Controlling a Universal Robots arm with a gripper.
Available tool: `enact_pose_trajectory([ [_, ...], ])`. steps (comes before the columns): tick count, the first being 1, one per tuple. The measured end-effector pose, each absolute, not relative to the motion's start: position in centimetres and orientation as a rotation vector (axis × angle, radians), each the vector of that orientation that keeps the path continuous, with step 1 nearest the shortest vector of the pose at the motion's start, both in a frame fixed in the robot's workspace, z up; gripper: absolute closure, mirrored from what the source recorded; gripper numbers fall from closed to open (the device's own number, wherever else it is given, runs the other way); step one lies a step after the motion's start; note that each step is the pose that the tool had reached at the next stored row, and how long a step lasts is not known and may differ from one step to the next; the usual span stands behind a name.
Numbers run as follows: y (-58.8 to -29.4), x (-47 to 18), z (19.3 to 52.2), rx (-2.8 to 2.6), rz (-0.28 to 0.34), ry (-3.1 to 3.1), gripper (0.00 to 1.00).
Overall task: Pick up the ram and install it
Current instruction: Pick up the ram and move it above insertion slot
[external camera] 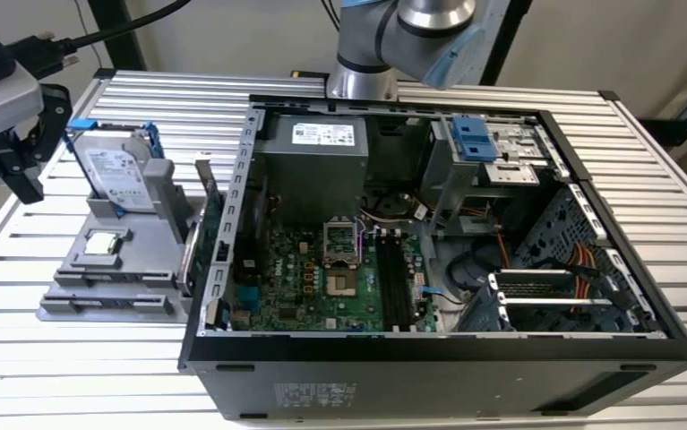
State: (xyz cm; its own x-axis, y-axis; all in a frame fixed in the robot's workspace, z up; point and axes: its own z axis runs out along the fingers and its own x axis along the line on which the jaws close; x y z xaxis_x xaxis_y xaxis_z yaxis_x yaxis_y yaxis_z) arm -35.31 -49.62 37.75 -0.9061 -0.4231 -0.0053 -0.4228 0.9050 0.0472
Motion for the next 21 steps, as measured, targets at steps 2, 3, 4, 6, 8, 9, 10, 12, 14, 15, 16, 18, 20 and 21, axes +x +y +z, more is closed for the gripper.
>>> enact_pose_trajectory([
  [2,-49.61,-35.31,37.75,0.686,-0.074,-3.060,1.00],
  [3,-49.60,-35.31,37.75,0.688,-0.074,-3.059,1.00],
  [4,-49.60,-35.31,37.76,0.691,-0.074,-3.058,1.00],
  [6,-49.59,-35.31,37.75,0.697,-0.074,-3.057,1.00],
  [8,-49.58,-35.31,37.75,0.702,-0.074,-3.055,1.00],
  [9,-49.57,-35.31,37.75,0.705,-0.074,-3.055,1.00],
  [10,-49.56,-35.31,37.75,0.708,-0.074,-3.054,1.00],
  [12,-49.56,-35.32,37.75,0.713,-0.074,-3.053,1.00],
  [14,-49.54,-35.31,37.75,0.718,-0.074,-3.052,1.00],
  [15,-49.54,-35.32,37.75,0.721,-0.074,-3.051,1.00],
  [16,-49.54,-35.31,37.75,0.724,-0.074,-3.050,1.00],
  [18,-49.51,-35.31,37.75,0.729,-0.074,-3.049,1.00],
  [20,-49.51,-35.31,37.75,0.735,-0.074,-3.047,1.00],
  [21,-49.51,-35.31,37.75,0.738,-0.074,-3.047,1.00],
])
